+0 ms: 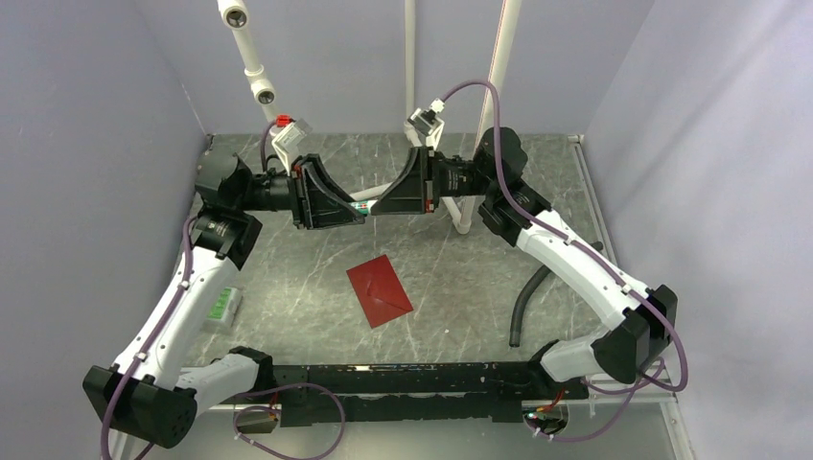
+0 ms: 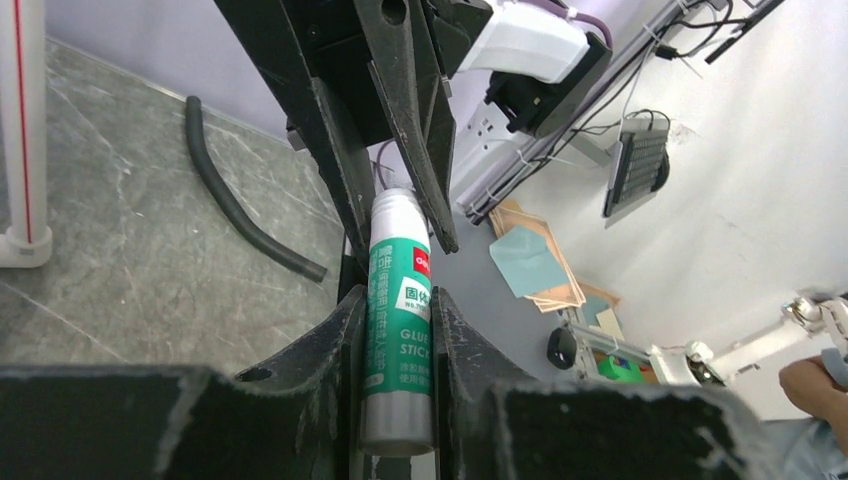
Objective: Place the letter into the envelope and seal it
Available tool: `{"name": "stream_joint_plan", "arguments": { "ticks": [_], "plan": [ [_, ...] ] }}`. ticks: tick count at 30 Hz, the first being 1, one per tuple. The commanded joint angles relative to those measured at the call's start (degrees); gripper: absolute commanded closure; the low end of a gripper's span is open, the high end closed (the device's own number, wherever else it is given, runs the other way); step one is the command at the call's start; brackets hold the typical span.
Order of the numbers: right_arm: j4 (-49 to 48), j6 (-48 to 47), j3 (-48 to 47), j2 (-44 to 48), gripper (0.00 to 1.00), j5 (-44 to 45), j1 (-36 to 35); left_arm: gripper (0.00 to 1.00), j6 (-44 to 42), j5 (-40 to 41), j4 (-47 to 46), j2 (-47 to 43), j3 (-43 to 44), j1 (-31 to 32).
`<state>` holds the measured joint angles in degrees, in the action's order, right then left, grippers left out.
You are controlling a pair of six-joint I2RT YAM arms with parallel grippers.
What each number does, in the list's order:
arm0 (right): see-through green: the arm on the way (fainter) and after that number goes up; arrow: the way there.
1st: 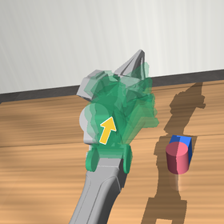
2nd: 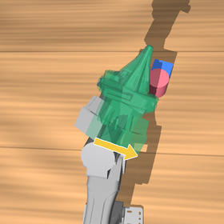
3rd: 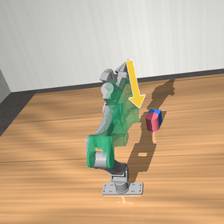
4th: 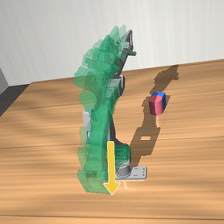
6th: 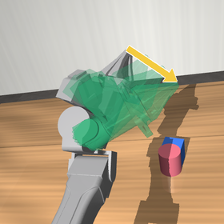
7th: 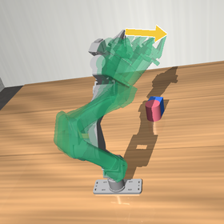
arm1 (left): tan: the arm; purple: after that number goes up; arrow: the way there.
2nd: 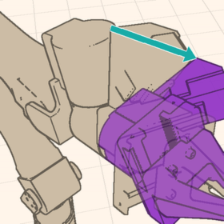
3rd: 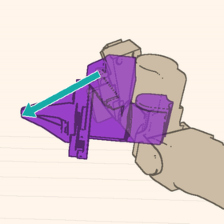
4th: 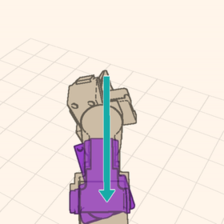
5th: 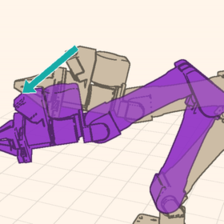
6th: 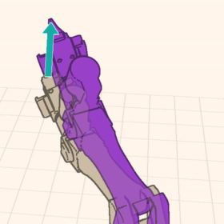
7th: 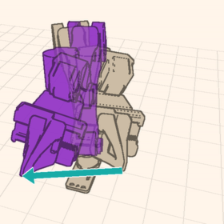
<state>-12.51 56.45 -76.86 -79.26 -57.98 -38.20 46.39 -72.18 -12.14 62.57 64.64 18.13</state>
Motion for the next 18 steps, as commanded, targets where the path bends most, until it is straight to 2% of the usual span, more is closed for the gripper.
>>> {"name": "stream_joint_plan", "arguments": {
  "ticks": [1,11,15,18],
  "plan": [
    [-1.87,2.4,0.55,-4.8,1.0,4.31,-9.14,0.98,-2.54,1.82,0.14,3.46,0.68,4.87],
    [2.81,2.71,-0.74,-6.7,1.0,5.72,-9.42,0.98,-10.87,-2.42,11.83,4.09,4.04,6.0],
    [5.98,2.99,-0.95,-5.99,1.0,10.07,-7.81,0.98,-22.35,-2.1,27.49,5.33,7.27,8.9],
    [8.66,2.68,-1.37,-5.21,1.0,14.92,-6.09,0.98,-26.12,-1.09,32.35,5.5,7.55,10.8]
  ]
}}
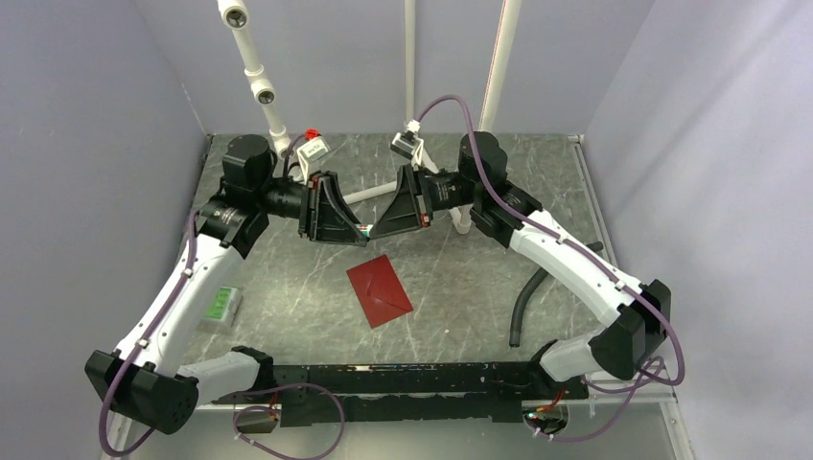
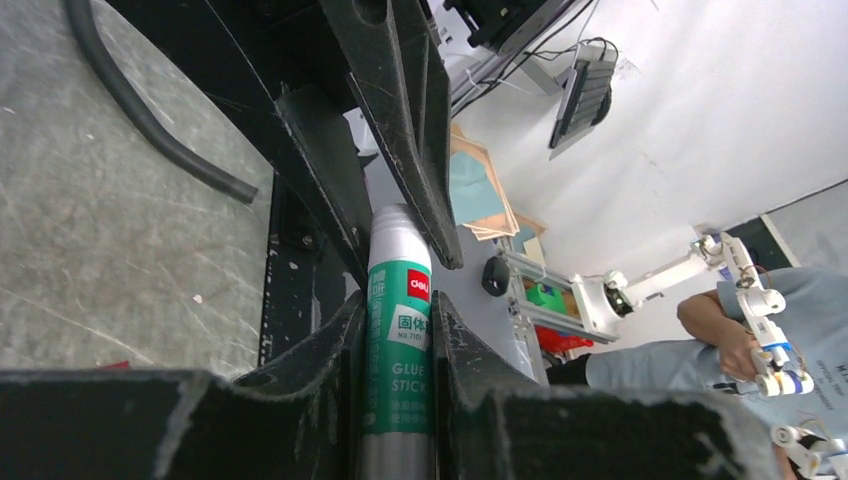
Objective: Place the letter into the envelope and seal it
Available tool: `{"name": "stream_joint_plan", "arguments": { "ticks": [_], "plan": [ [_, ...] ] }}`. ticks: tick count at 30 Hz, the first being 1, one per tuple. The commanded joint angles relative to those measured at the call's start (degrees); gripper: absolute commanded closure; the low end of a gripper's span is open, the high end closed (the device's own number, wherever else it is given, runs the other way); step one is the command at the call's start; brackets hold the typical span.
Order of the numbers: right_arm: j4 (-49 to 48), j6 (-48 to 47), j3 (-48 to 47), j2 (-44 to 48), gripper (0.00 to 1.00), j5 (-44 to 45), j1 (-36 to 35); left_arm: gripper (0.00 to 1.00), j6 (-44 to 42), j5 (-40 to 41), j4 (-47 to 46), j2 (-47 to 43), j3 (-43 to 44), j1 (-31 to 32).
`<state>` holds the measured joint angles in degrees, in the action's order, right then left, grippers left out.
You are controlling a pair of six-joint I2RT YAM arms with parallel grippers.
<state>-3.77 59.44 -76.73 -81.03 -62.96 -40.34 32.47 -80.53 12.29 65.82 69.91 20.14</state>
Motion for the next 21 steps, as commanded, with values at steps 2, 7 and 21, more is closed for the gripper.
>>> {"name": "stream_joint_plan", "arguments": {
  "ticks": [2,7,21],
  "plan": [
    [0.01,-0.29,-1.92,-3.58,1.0,21.02,-3.69,0.97,-12.11,8.19,7.67,1.76,1.4,9.2],
    [-1.89,-0.58,-0.25,-2.53,1.0,22.35,-3.06,0.98,-10.27,11.83,5.72,0.66,0.89,9.1],
    [-1.38,-4.22,8.01,7.99,0.3,25.49,1.25,0.97,1.79,23.93,-6.39,-5.18,-5.32,6.28]
  ]
}}
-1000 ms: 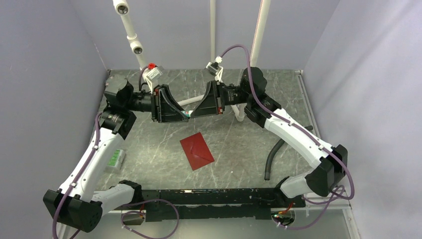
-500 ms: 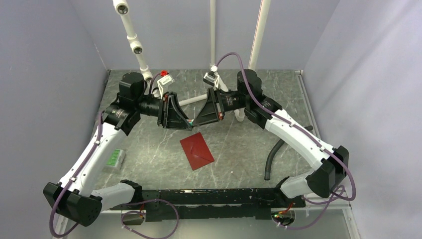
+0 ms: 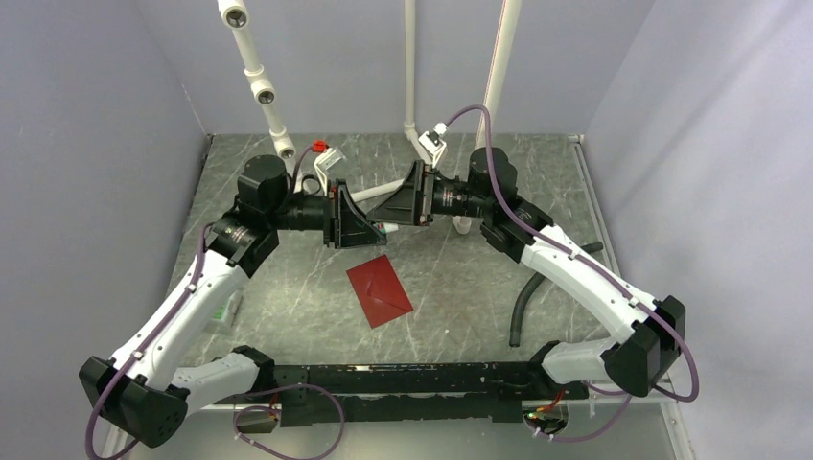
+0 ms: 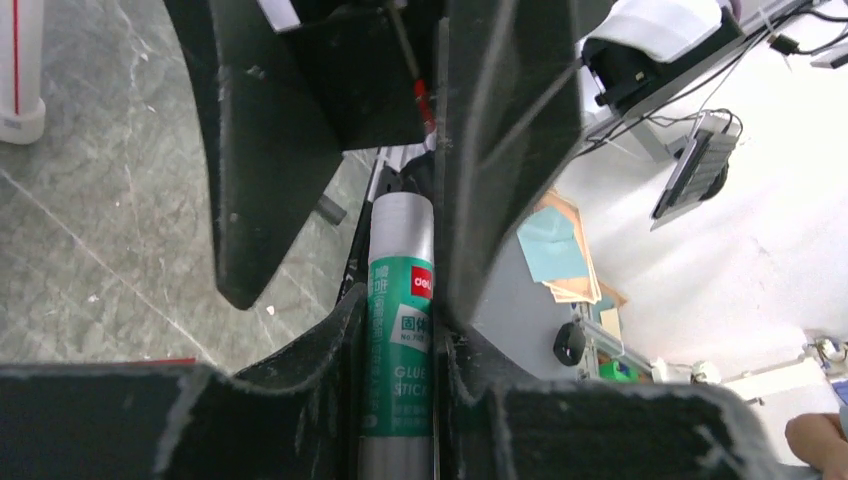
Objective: Place the letter into the envelope and seal it
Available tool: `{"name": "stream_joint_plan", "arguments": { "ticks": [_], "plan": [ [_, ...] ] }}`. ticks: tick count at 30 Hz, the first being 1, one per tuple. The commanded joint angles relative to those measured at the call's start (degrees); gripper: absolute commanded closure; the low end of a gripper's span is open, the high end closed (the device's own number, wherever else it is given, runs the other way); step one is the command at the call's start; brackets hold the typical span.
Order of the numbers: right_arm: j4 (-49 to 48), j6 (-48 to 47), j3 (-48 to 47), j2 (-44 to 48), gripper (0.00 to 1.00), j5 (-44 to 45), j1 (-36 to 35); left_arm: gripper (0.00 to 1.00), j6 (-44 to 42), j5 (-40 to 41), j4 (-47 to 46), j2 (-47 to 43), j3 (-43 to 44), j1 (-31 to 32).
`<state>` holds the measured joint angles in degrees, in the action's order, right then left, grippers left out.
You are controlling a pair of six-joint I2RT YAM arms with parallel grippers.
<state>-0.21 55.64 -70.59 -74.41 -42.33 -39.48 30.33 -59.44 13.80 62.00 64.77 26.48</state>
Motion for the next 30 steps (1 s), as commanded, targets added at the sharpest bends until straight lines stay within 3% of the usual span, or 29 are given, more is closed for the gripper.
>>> {"name": "stream_joint_plan", "arguments": {
  "ticks": [1,9,17,30],
  "plan": [
    [-4.89,-0.36,2.17,1.51,0.3,4.35,0.56,0.98,4.2,2.79,-8.27,-1.35,-0.21,-0.18],
    [-5.38,-0.89,4.89,3.41,0.29,-0.14,1.9,0.98,5.52,3.37,-9.46,-1.4,-0.22,-0.64],
    [-15.04,4.12,9.0,6.83,0.3,-2.47,3.95,0.98,3.42,1.3,-6.38,-1.26,0.3,-0.64],
    [-17.34,6.46,7.83,5.03,0.72,-6.8,4.06,0.97,3.37,0.48,-5.9,-0.91,1.22,-0.68]
  ]
}}
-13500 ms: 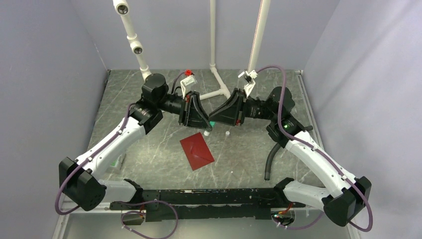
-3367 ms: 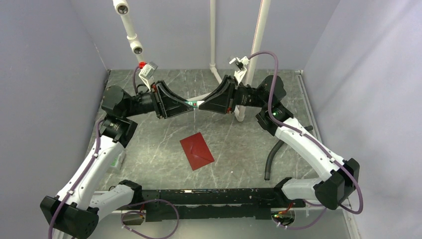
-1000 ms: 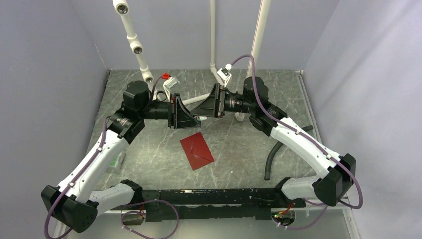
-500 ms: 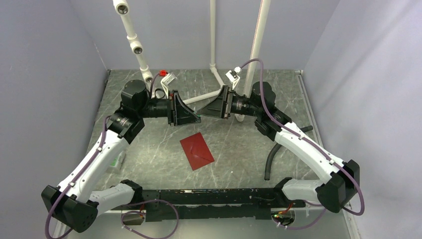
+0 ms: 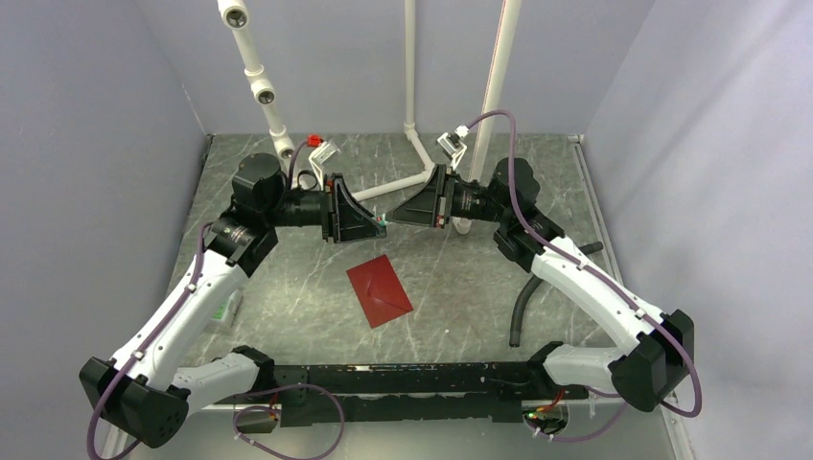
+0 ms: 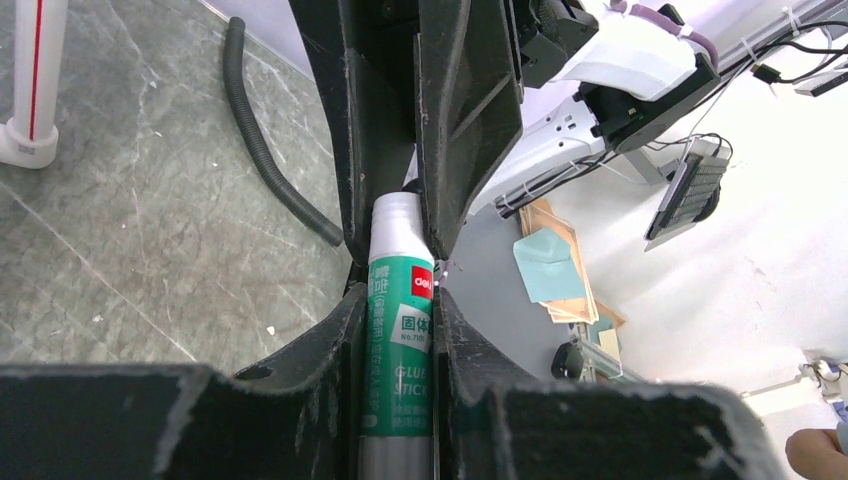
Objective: Place the letter into the envelope and seal it
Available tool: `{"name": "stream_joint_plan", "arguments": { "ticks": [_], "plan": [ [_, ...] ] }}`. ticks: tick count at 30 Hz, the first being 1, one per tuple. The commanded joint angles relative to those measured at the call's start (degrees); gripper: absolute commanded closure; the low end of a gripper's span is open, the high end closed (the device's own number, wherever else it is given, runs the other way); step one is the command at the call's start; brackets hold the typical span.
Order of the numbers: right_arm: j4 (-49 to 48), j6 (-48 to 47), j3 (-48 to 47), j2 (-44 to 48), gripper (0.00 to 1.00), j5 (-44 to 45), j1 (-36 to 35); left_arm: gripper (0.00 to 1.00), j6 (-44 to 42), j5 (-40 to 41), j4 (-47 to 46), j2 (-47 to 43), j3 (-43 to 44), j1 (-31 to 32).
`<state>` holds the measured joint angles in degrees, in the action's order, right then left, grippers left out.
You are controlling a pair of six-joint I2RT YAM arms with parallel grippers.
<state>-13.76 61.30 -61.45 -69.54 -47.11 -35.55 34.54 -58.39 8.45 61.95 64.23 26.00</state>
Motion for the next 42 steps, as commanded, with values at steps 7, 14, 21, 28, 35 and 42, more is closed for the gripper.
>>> {"name": "stream_joint_plan", "arguments": {
  "ticks": [7,14,21,28,35,42],
  "plan": [
    [-1.97,0.27,-1.64,0.5,1.0,-0.59,0.58,0.79,-2.07,0.7,3.74,0.06,3.8,-0.29],
    [-3.81,1.84,0.13,1.81,1.0,-0.44,2.65,0.23,-2.28,-0.88,6.79,-0.02,4.72,-1.82],
    [-4.56,2.24,0.19,1.1,1.0,-2.31,2.86,0.39,-0.76,-2.2,5.2,0.72,4.27,-2.78],
    [-4.35,2.6,-0.6,-0.99,1.0,-6.13,2.87,0.62,2.09,-4.45,-0.23,1.84,2.49,-3.06],
    [-1.57,1.12,-1.89,-2.25,1.0,-6.52,2.43,0.98,2.04,-6.97,-2.23,2.38,1.94,-3.06],
    [-8.64,5.03,-1.03,-4.73,1.0,-6.49,-1.5,0.98,1.45,-10.69,-6.53,3.54,1.51,-3.06]
  ]
}}
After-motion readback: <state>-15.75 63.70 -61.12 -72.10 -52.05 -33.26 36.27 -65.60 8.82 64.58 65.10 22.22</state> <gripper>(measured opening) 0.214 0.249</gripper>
